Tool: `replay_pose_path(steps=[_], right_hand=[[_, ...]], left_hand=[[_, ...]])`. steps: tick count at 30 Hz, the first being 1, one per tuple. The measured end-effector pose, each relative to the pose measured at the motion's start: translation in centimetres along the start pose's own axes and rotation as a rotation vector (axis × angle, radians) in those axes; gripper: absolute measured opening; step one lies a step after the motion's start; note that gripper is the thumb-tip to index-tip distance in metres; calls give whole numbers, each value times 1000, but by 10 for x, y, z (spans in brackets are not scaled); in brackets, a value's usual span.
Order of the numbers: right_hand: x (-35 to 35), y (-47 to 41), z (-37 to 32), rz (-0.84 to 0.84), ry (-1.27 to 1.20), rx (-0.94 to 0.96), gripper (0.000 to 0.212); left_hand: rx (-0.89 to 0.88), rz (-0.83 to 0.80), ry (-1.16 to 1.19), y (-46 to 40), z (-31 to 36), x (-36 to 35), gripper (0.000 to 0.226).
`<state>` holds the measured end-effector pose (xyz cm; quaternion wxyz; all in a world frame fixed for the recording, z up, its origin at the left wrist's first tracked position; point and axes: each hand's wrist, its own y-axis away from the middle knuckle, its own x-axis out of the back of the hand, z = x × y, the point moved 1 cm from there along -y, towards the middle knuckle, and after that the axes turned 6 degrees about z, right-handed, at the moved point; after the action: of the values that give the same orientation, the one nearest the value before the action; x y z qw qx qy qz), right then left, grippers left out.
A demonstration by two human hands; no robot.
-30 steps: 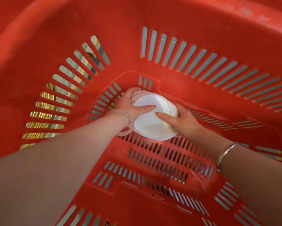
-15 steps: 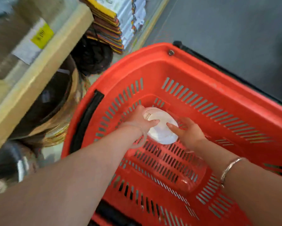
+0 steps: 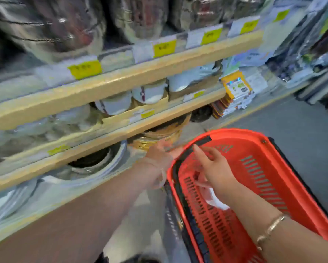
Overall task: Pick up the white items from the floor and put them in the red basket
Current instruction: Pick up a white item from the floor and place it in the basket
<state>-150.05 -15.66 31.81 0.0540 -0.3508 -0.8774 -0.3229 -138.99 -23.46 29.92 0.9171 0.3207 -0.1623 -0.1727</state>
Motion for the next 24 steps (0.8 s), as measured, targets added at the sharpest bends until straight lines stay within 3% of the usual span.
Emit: replay_pose_path(steps=[6, 10, 24], right_hand=[[-146, 85, -27, -355, 138, 27, 15], [-251, 168, -15, -562, 307, 94, 15], [-514, 541, 136, -1060, 896, 204, 28]], left_hand=[[79, 269, 86, 36, -56, 182, 18], [159, 465, 198, 85, -130, 304, 23], [405, 959, 551, 363, -446, 609, 39]])
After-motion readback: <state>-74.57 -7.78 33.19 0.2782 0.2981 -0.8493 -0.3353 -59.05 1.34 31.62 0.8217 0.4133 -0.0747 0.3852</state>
